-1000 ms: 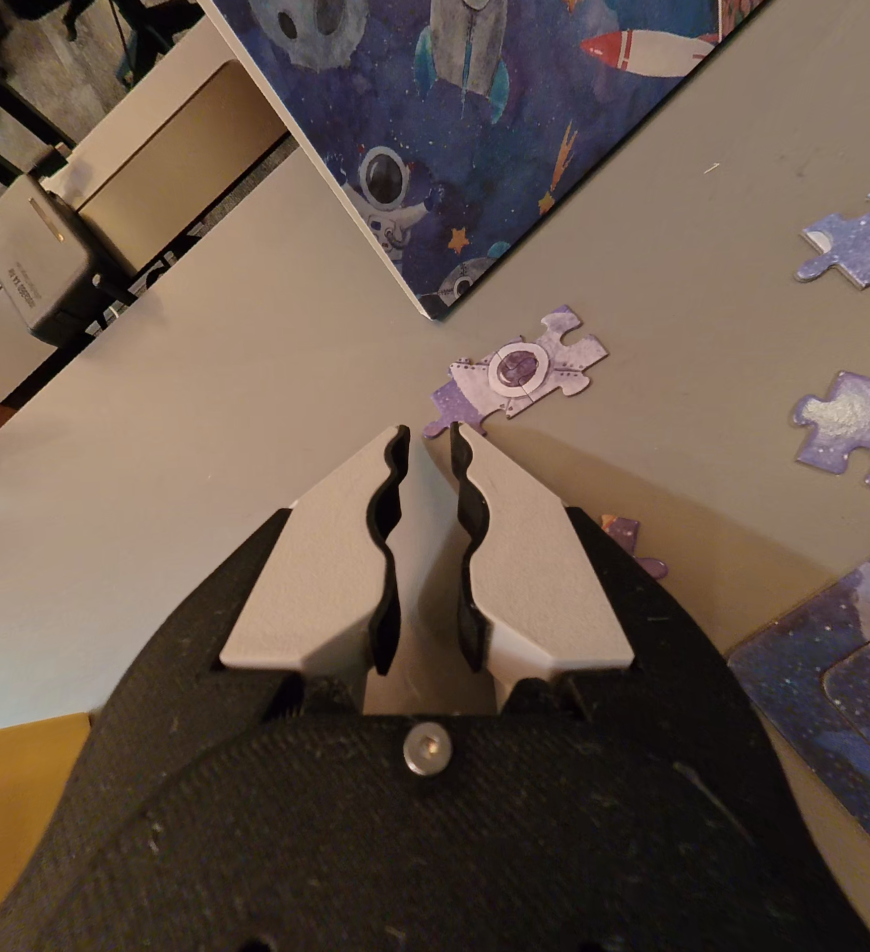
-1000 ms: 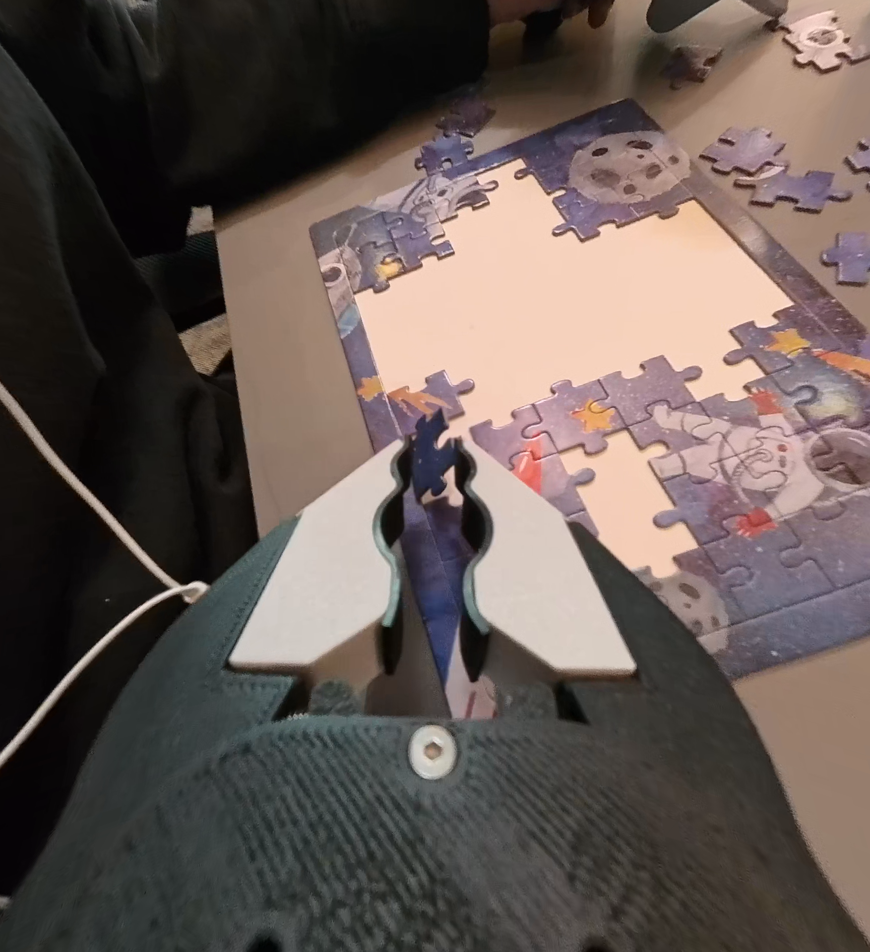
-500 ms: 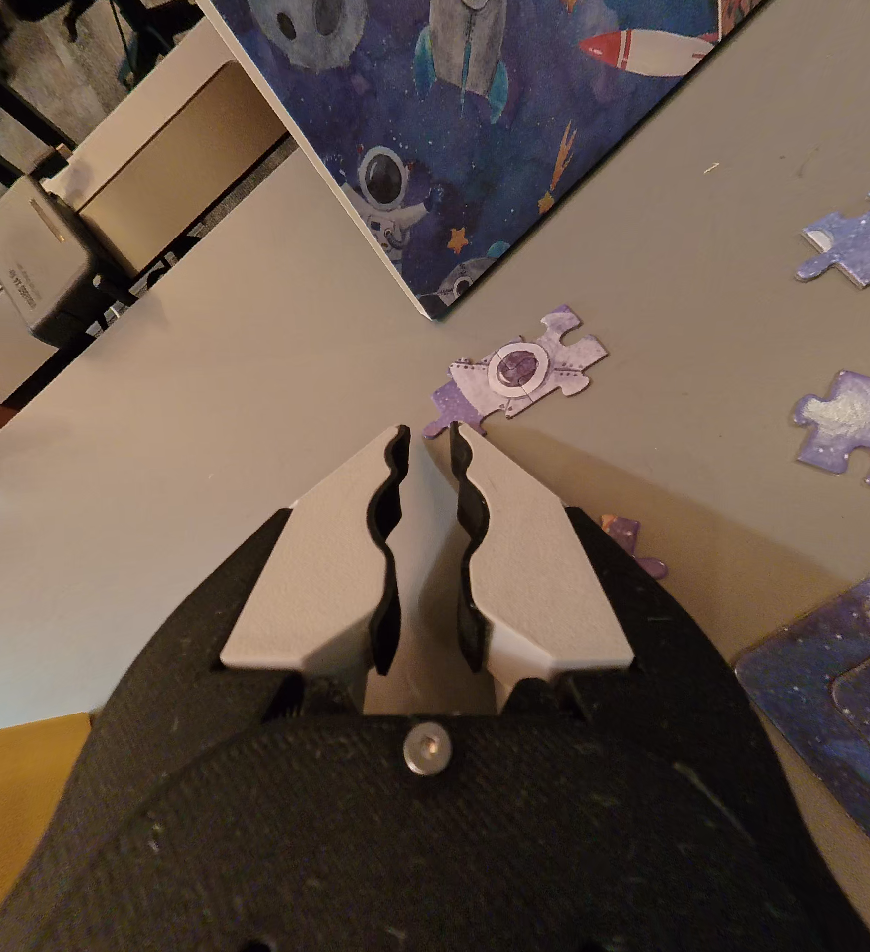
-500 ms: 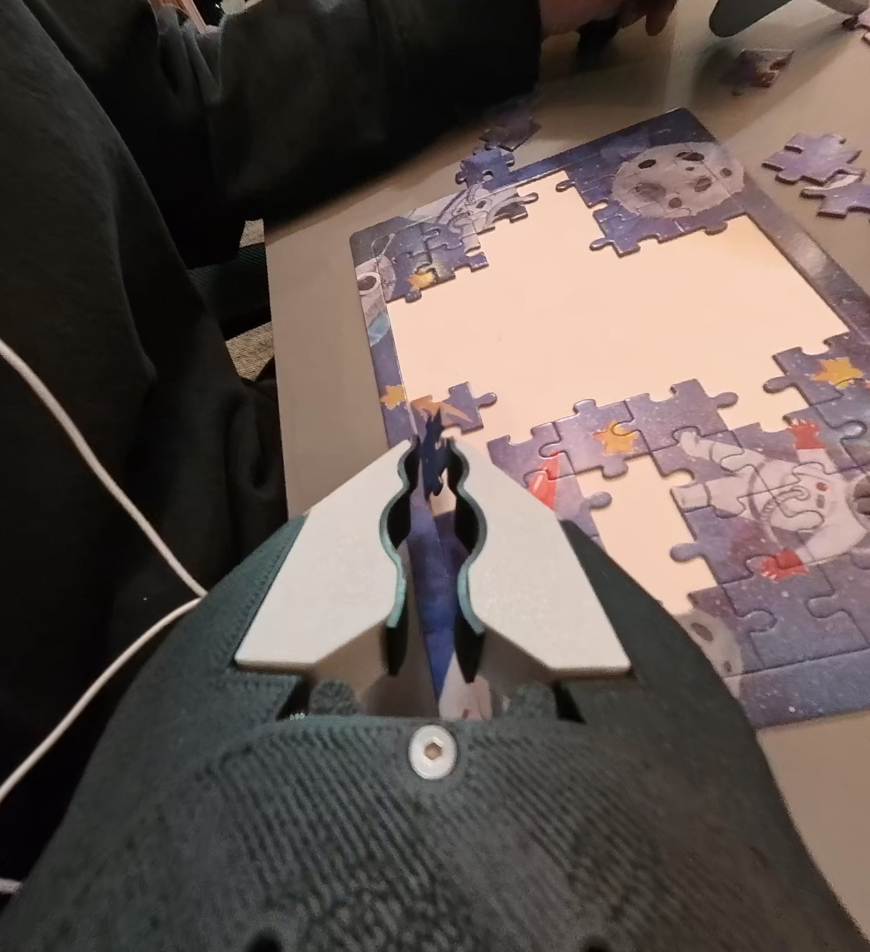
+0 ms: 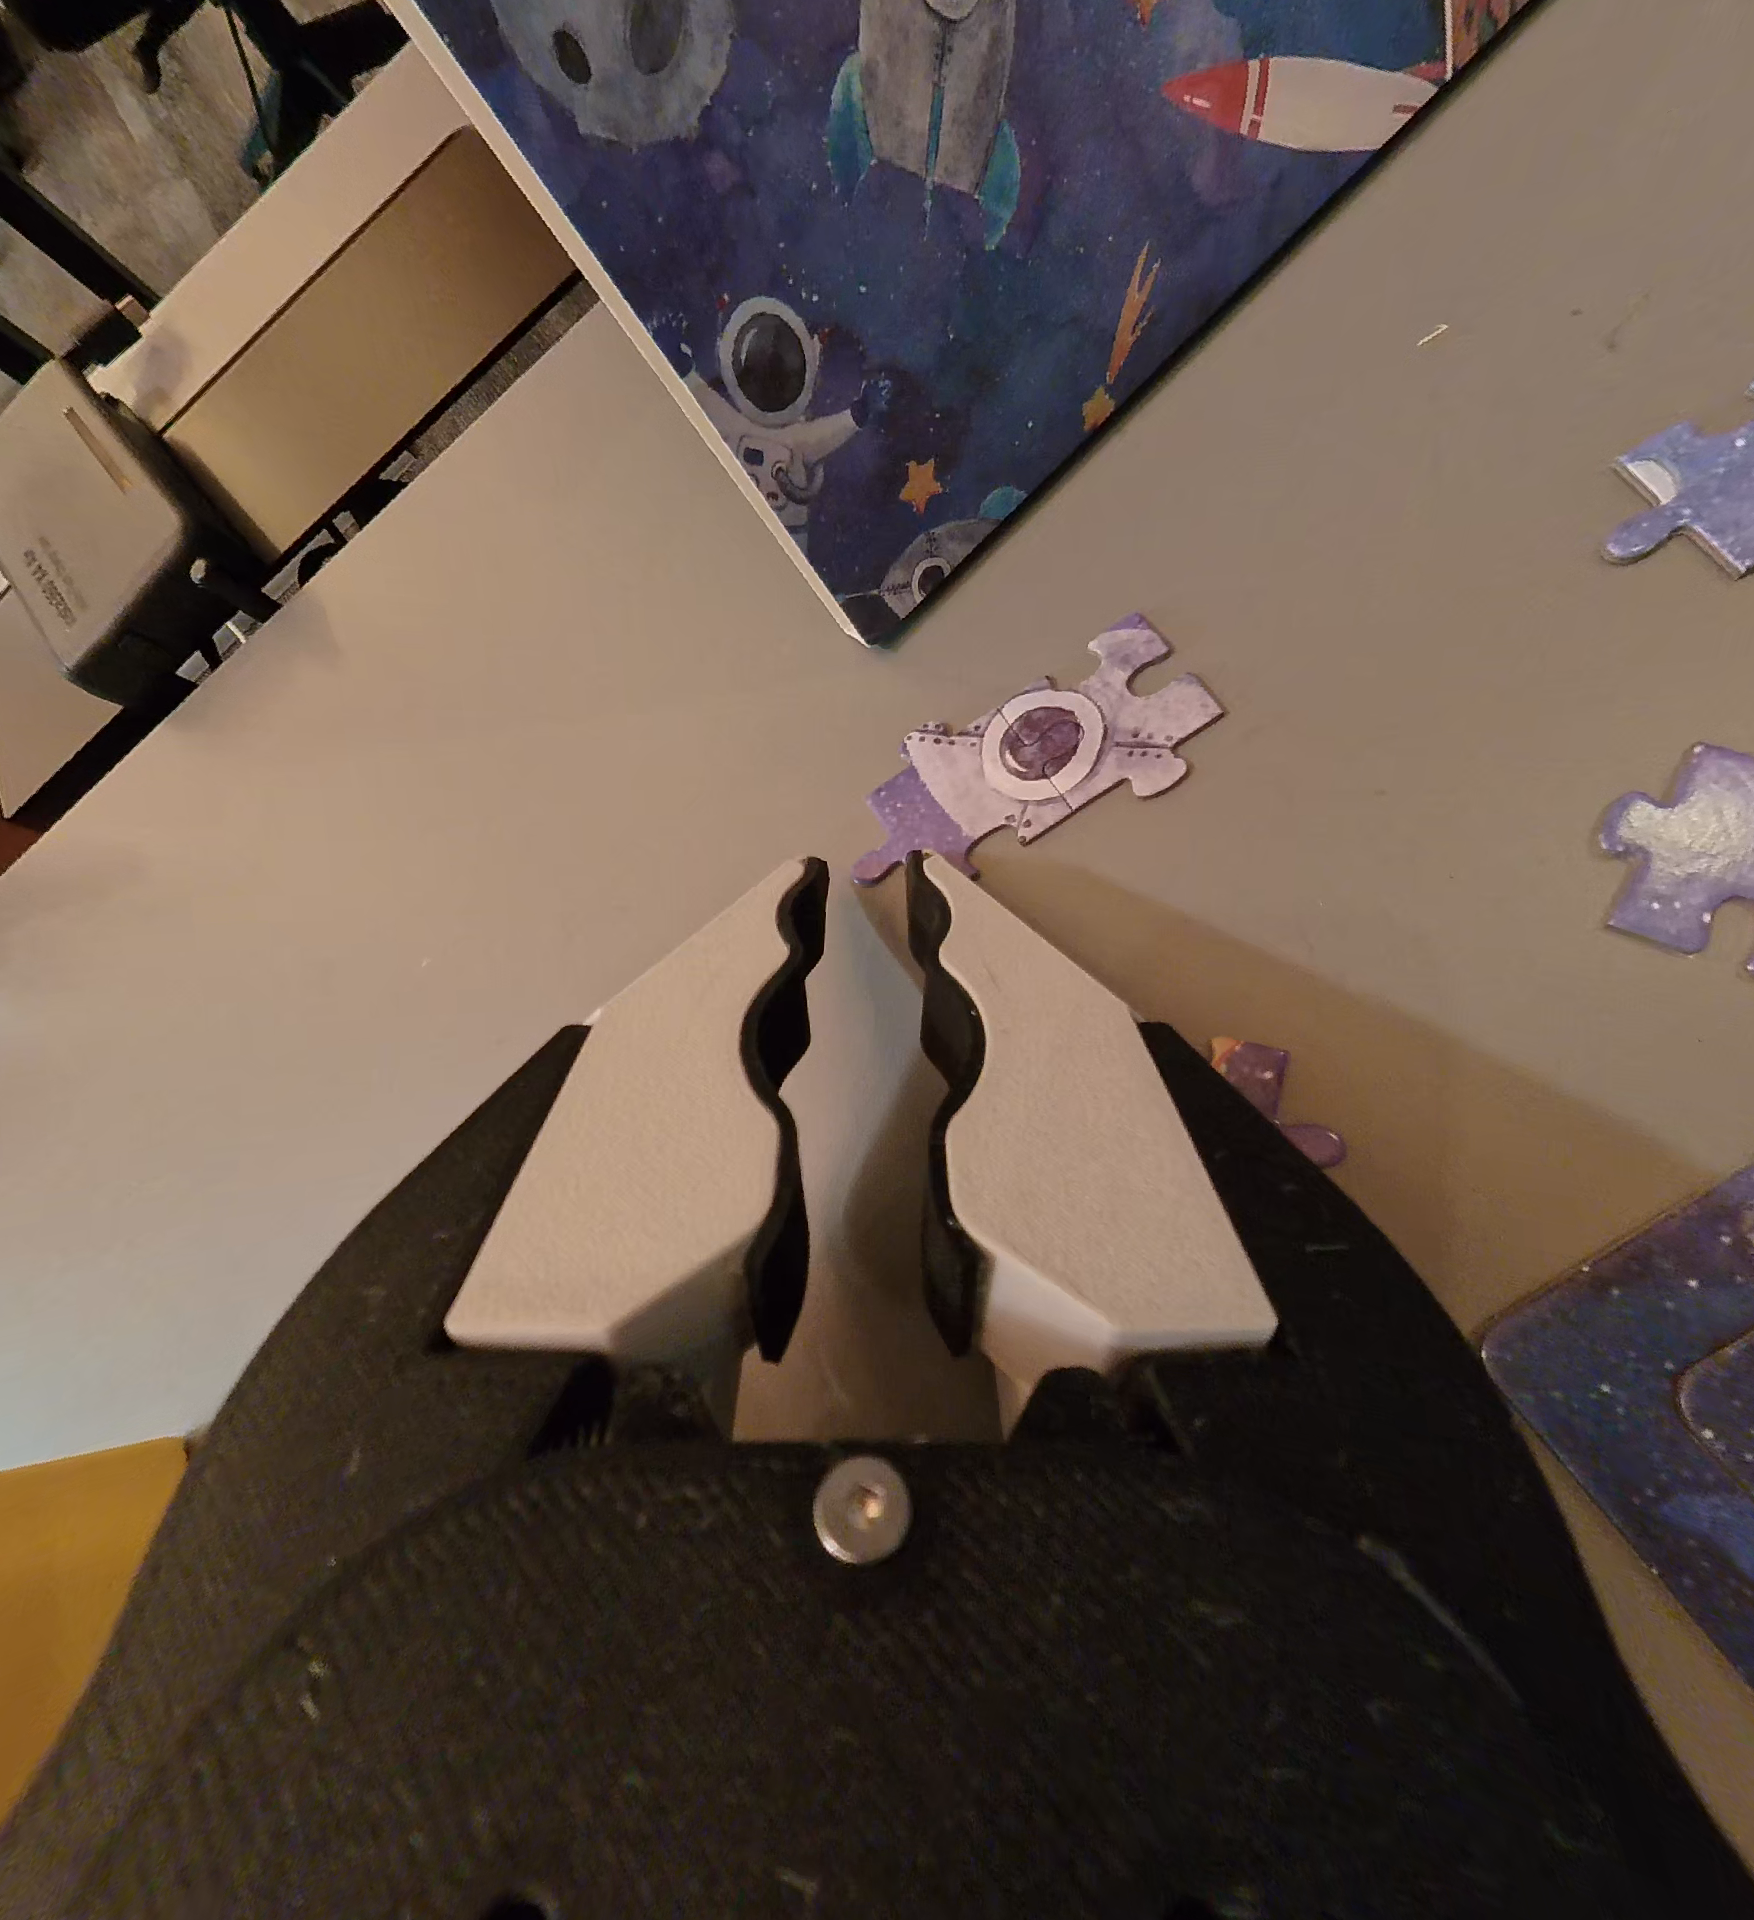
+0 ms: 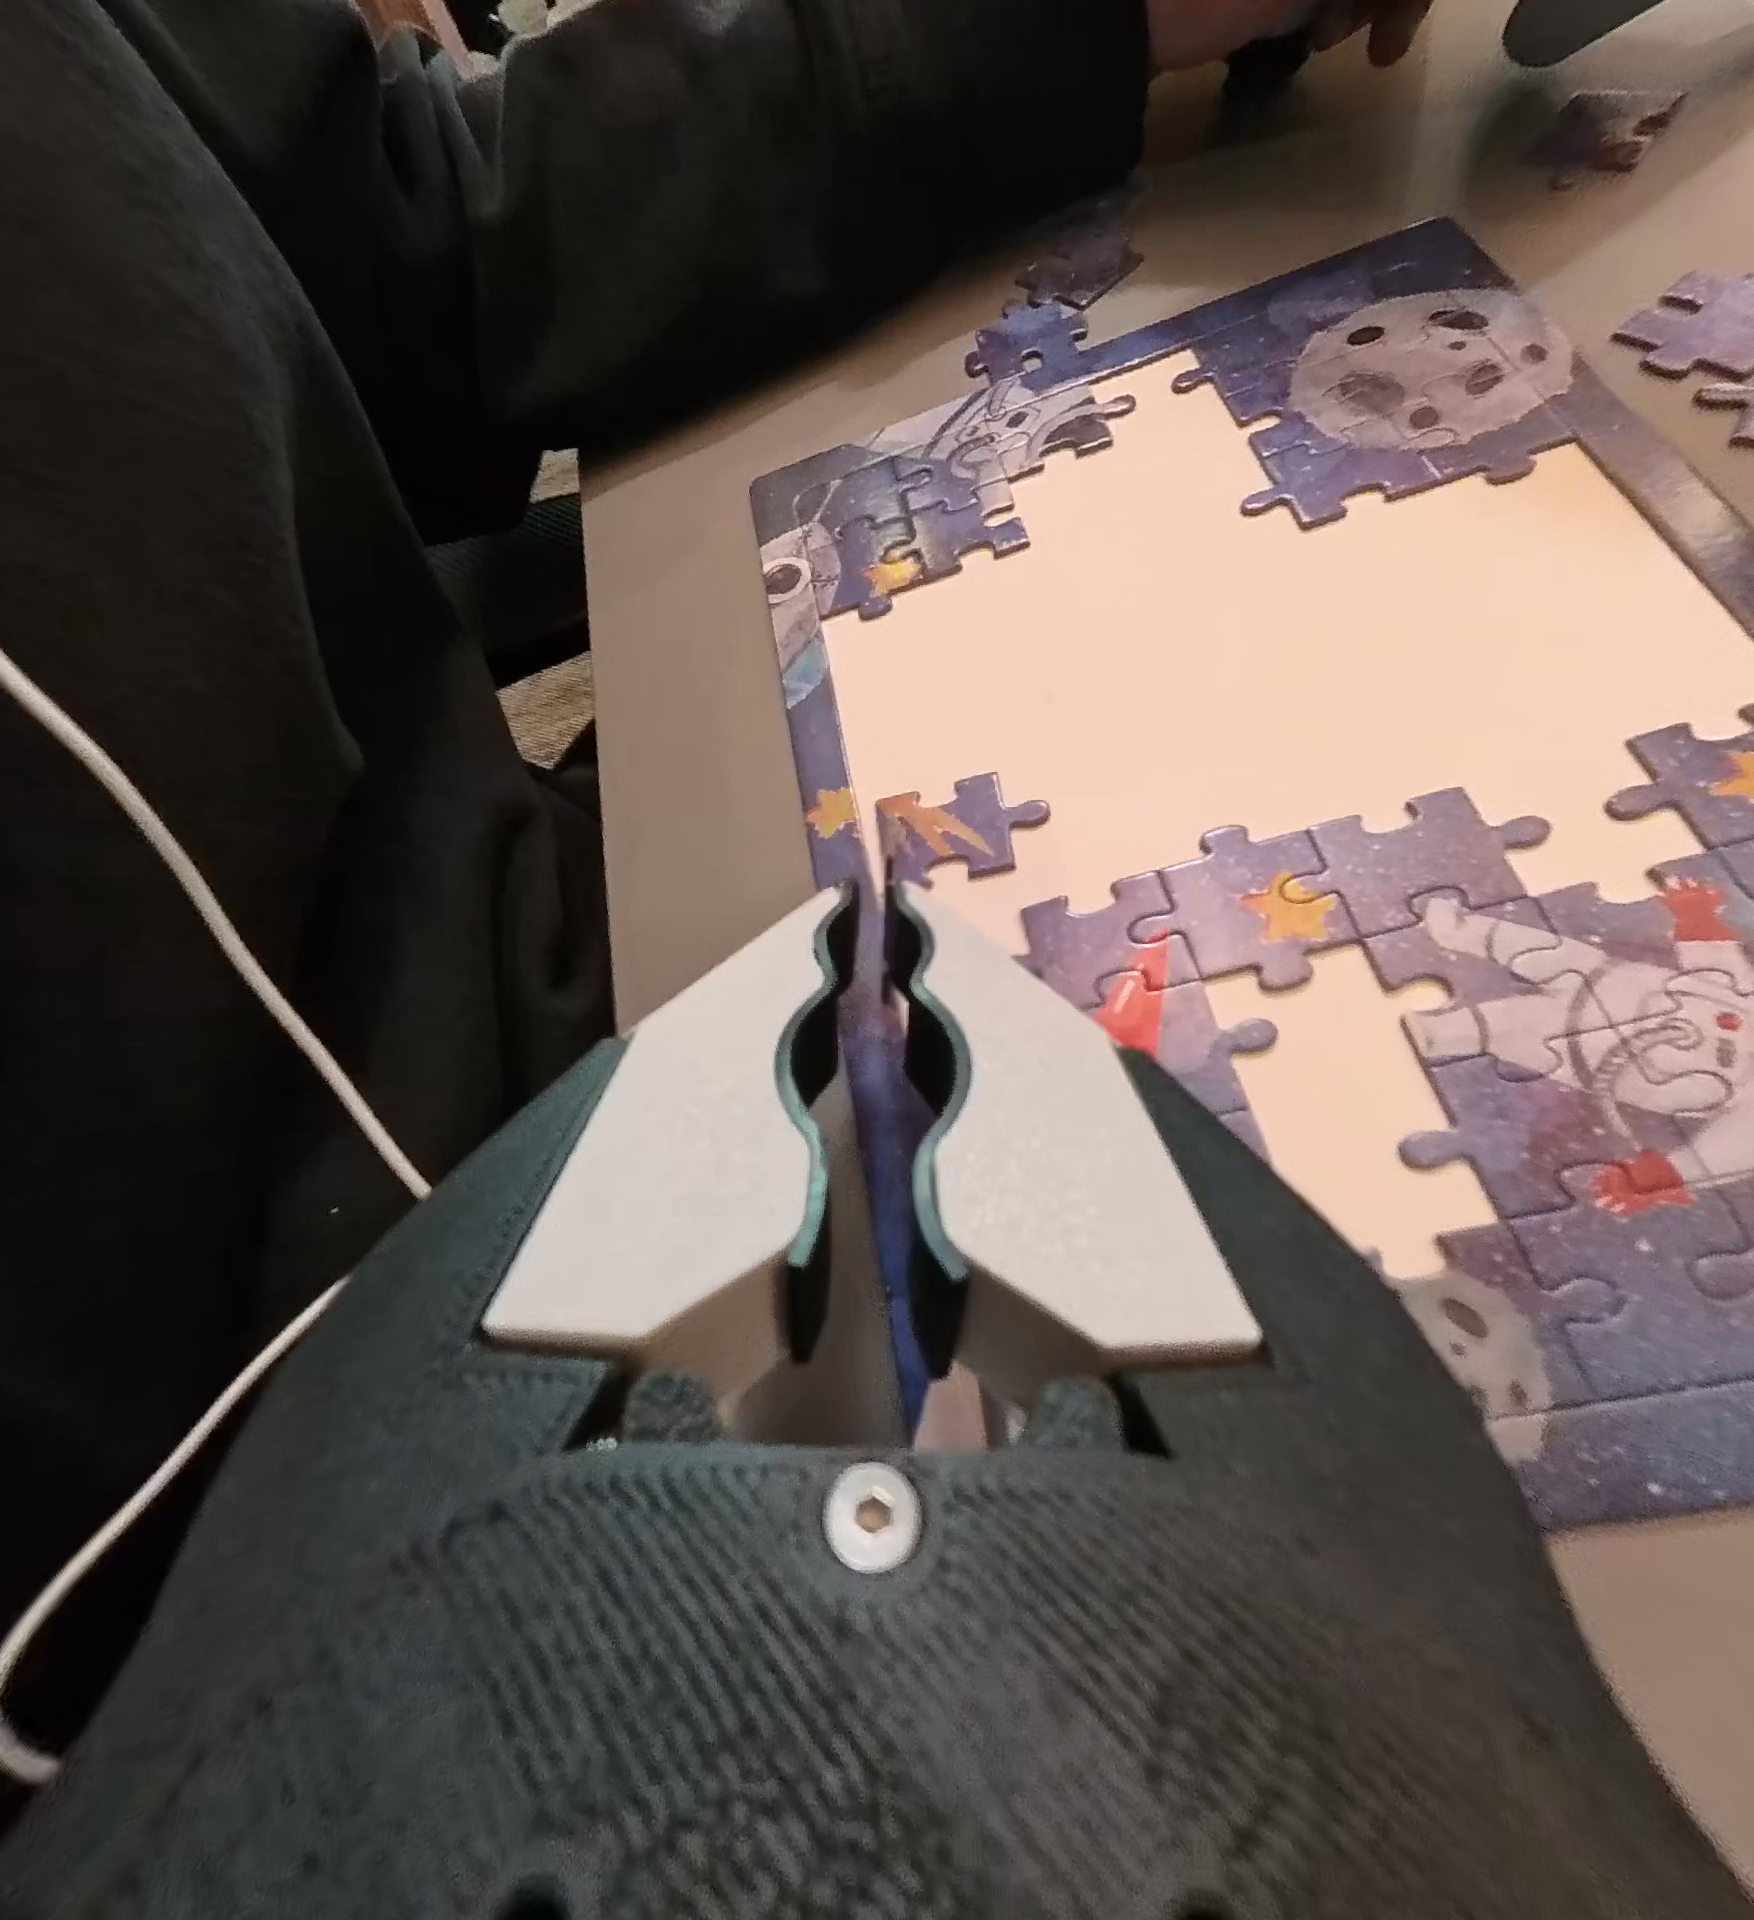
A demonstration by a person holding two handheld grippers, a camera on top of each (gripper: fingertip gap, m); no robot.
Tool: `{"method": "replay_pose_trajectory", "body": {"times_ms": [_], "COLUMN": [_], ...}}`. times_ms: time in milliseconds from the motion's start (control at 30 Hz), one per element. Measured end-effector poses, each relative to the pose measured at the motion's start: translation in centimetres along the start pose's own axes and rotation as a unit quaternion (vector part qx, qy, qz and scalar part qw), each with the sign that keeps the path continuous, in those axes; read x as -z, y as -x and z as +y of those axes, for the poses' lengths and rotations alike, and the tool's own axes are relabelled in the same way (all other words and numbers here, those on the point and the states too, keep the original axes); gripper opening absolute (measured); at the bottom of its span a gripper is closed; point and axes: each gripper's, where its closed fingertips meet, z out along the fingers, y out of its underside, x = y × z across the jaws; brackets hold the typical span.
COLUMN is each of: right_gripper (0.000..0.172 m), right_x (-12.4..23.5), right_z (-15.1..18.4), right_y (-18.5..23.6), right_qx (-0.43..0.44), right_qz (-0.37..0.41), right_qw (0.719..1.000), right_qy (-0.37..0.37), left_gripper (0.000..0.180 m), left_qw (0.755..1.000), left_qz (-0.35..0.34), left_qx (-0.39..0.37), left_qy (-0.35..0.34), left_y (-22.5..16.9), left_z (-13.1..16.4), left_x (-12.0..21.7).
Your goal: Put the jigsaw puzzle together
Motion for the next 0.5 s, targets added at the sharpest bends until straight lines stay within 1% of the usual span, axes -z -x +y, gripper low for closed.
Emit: {"method": "replay_pose_trajectory", "body": {"times_ms": [67, 367, 500], "right_gripper": [0.0, 0.008, 0.0], "right_x": [0.0, -0.7, -0.7], "right_z": [0.1, 1.7, 1.1], "right_y": [0.2, -0.9, -0.7], "right_qx": [-0.002, 0.027, 0.026], "right_qz": [-0.007, 0.042, 0.038], "right_qw": [1.0, 0.998, 0.998], "right_qy": [0.003, 0.049, 0.034], "left_gripper": [0.016, 0.016, 0.016], "left_qw": [1.0, 1.0, 1.0], "left_qz": [0.0, -0.001, -0.001], "left_qx": [0.0, -0.002, -0.002], "left_qy": [0.0, 0.0, 0.0], "left_y": [0.0, 0.0, 0.0], "left_z": [0.0, 0.0, 0.0], "left_x": [0.0, 0.0, 0.0]}}
